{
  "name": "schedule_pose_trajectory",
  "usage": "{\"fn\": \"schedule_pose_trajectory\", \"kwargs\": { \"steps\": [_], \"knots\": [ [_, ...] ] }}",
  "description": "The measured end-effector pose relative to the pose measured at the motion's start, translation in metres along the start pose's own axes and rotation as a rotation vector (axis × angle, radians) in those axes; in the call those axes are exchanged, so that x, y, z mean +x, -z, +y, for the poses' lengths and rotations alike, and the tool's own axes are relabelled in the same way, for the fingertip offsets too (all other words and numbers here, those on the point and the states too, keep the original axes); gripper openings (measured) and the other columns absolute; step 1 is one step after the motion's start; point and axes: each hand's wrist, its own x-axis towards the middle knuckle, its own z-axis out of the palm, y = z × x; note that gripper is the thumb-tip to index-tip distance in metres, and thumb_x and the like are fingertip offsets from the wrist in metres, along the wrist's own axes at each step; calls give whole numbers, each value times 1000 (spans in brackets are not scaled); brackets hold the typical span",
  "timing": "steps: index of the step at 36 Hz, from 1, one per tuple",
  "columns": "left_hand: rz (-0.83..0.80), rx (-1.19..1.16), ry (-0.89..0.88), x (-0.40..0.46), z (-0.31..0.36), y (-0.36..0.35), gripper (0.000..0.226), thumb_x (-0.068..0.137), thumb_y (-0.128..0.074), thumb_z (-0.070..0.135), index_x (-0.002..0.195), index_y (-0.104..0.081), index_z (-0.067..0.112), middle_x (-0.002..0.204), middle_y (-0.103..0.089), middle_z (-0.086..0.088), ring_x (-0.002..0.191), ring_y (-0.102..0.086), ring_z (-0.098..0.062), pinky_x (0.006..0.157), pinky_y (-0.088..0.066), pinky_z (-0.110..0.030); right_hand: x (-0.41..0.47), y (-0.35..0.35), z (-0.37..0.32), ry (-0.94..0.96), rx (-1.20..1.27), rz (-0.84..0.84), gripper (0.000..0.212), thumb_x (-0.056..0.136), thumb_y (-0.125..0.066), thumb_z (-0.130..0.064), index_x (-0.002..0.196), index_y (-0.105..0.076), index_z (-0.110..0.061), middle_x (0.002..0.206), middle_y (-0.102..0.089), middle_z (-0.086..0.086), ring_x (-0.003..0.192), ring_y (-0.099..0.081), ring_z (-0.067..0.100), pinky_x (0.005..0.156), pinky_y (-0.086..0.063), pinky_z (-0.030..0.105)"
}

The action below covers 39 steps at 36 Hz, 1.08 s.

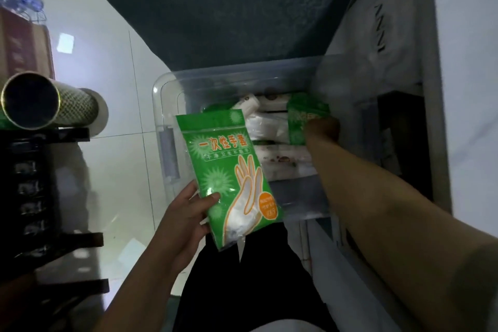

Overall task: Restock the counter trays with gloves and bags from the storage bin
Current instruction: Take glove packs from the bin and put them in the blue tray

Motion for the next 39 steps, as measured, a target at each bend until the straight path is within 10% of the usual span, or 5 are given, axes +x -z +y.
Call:
{"fn": "schedule_pose_trajectory", "kwargs": {
  "steps": [11, 17, 21, 28, 39],
  "knots": [
    [-72, 22, -57, -27, 21, 17, 48, 77, -68, 10, 123, -66, 22, 123, -71, -10, 103, -72, -27, 73, -59, -38, -65, 30, 32, 343, -89, 213, 19, 88, -49, -13, 82, -66, -7, 98, -68, 25, 90, -63, 34, 82, -50, 47],
    [-109, 45, -105, -59, 34, 35, 48, 75, -69, 9, 121, -68, 21, 122, -71, -12, 98, -72, -26, 81, -55, -44, -154, 70, 46, 607, 283, 142, 17, 88, -56, 0, 91, -55, -17, 98, -64, 11, 89, -60, 20, 76, -43, 26],
    [-202, 105, -166, -86, 46, 51, 49, 75, -70, 11, 123, -67, 24, 126, -69, -10, 108, -70, -29, 85, -54, -48, -220, 101, 52, 742, 299, 232, 7, 85, -58, -1, 92, -58, -4, 95, -62, 16, 90, -62, 29, 81, -51, 43],
    [-378, 188, -278, -120, 54, 87, 46, 76, -65, 7, 118, -71, 26, 123, -71, -8, 103, -72, -23, 83, -55, -46, -334, 131, 107, 779, 456, 457, 23, 87, -64, -3, 86, -54, -24, 78, -66, -25, 74, -60, -14, 60, -43, 4],
    [-794, 362, -296, -155, 45, 14, 50, 80, -62, 6, 129, -63, 14, 124, -70, -10, 107, -70, -24, 83, -60, -38, -450, 202, 235, 601, 601, 905, 30, 87, -73, -15, 81, -52, -34, 82, -67, -21, 71, -67, 3, 54, -49, 16]
  ]
}}
